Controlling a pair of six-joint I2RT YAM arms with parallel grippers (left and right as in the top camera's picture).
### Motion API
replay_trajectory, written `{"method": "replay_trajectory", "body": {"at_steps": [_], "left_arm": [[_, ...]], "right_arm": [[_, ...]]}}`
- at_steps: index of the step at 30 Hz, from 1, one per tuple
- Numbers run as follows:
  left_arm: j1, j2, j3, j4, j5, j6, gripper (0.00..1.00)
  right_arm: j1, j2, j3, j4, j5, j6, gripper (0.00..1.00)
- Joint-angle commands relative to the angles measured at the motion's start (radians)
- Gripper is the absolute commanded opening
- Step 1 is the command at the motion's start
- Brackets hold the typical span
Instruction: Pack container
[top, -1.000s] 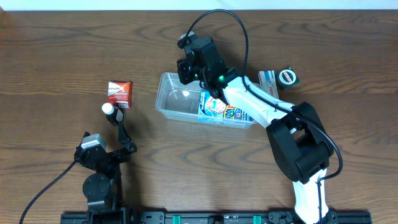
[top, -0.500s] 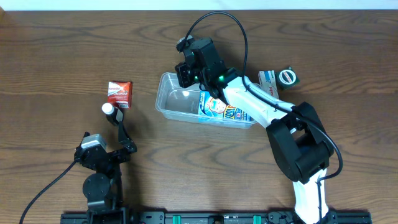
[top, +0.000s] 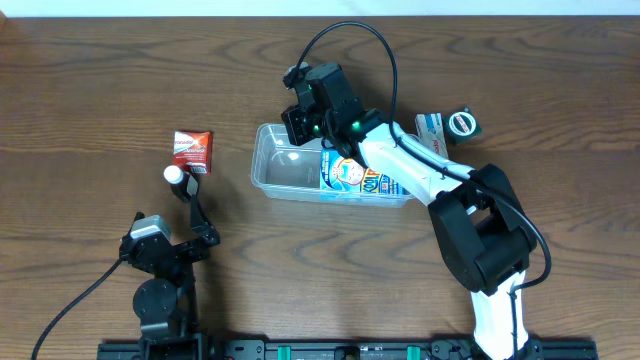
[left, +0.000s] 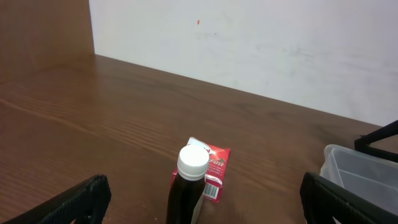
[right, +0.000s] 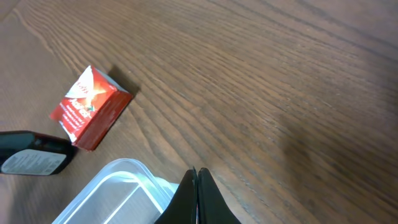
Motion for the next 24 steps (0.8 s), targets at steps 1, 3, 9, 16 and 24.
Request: {"method": "replay_trajectory", "body": {"at_steps": [1,3,9,16,24], "left_arm": [[-0.004,-0.006,-0.02,-0.038,-0.012,0.017,0.98],[-0.004,-0.006,-0.02,-0.038,-0.012,0.017,0.98],[-0.004,-0.006,-0.02,-0.037,-0.012,0.017,0.98],[-0.004,-0.006,-0.02,-0.038,-0.012,0.017,0.98],[-0.004,-0.006,-0.02,-0.038,-0.012,0.017,0.98]], "right_arm": [[0.012,-0.018,0.01,-0.004,-0.024,0.003,0.01],[0.01,-0.025,0.014,-0.004,-0.024,-0.022,0.01],[0.004,-0.072,0.024,-0.011,-0.029,-0.033,0.01],[-0.059,-0.183,0.029,-0.076,0.092,-0.135,0.02],[-0.338,-0.354,0.039,-0.451,0.149,-0.157,0.13]]}}
